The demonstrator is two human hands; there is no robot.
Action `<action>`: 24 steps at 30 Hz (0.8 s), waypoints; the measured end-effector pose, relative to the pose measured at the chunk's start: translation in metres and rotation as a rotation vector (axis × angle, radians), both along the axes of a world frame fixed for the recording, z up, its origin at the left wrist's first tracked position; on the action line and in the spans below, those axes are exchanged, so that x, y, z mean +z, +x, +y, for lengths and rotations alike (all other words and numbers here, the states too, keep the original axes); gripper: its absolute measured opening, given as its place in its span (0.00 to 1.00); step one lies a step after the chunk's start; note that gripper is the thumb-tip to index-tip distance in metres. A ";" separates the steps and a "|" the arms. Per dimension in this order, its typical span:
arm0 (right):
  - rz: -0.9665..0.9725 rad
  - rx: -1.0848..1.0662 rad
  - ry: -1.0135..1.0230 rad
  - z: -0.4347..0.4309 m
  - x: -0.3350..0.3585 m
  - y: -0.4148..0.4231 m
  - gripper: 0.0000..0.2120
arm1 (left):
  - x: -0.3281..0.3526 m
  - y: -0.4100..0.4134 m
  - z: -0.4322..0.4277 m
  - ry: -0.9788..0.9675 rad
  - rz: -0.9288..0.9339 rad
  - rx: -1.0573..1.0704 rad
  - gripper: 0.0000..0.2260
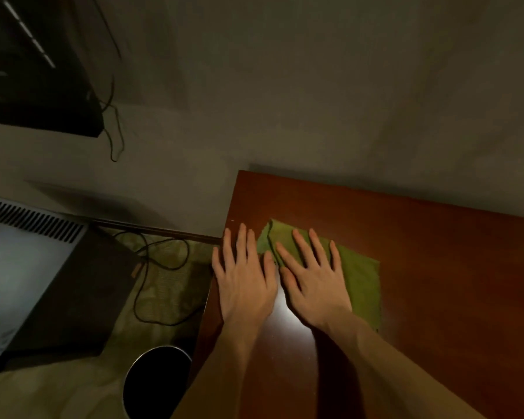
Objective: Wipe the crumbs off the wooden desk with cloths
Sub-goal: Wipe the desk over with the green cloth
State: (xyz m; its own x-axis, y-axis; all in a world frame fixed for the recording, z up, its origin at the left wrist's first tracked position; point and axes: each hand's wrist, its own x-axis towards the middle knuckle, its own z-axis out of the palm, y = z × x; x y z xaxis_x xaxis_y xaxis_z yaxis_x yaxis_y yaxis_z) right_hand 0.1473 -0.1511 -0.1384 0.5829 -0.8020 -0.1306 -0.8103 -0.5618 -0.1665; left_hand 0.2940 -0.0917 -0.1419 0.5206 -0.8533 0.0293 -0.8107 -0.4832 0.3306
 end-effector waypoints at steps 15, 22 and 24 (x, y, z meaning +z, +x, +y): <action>0.125 0.411 -0.048 -0.028 -0.002 0.060 0.36 | 0.001 0.003 -0.001 -0.130 0.145 0.022 0.29; 0.056 0.172 -0.040 -0.110 -0.001 0.072 0.27 | -0.002 0.004 -0.001 -0.199 0.140 0.021 0.29; 0.027 0.084 -0.017 -0.123 -0.004 0.084 0.27 | -0.003 0.004 0.001 -0.221 0.146 0.030 0.29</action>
